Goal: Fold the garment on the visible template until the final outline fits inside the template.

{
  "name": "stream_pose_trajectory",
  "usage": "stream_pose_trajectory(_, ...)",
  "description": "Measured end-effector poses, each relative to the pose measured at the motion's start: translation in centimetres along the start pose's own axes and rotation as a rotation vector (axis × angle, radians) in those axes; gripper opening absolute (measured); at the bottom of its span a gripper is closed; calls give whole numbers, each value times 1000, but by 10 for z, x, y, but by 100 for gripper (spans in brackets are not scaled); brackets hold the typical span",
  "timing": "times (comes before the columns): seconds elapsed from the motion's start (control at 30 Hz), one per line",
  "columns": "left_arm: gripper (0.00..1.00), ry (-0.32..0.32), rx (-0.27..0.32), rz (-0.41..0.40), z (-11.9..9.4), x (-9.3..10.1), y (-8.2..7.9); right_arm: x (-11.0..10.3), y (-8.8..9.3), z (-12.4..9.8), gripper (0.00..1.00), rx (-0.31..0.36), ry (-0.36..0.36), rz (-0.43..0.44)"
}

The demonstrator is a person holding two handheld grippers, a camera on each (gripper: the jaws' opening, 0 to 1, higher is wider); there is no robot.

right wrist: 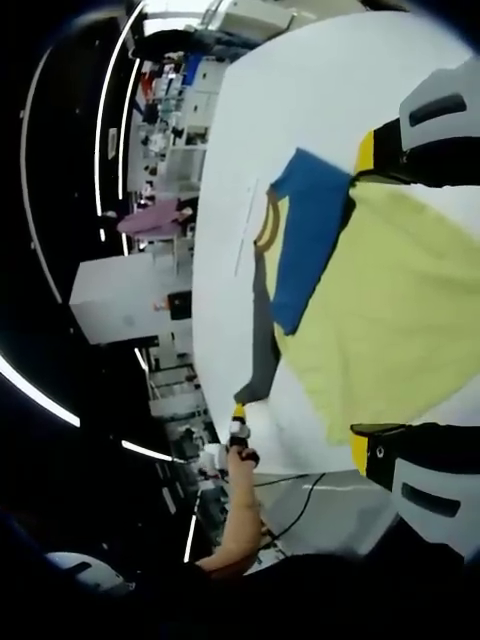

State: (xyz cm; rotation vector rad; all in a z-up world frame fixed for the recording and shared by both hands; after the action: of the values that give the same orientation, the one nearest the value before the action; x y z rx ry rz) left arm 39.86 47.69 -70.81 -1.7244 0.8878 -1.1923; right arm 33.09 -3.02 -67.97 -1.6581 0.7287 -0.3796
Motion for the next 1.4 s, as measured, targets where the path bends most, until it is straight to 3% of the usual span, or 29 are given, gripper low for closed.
stream_pose_trajectory(0.43,1,102,45,-26,5,38,-14,-2,1,1,99,5,-2,4)
stream_pose_trajectory(0.67,1,165,79,-14,6,69,-24,-5,4,3,99,3,-7,12)
stream_pose_trajectory(1.4,1,289,40,-18,9,145,4,-13,7,6,99,14,-24,19)
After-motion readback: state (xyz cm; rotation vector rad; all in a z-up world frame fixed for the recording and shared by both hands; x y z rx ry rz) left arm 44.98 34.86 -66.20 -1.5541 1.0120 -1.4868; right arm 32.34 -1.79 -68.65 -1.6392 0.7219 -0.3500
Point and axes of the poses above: the point that each gripper's makers call its tool centre point, and the gripper's own axes: z roughly forward along the fingers, x roughly to its right, y roughly out of its underside, the point moved 2 cm from there along -z, roughly backward along the fingers, and after that the axes turned 13 degrees about x, right-handed, at the moved point
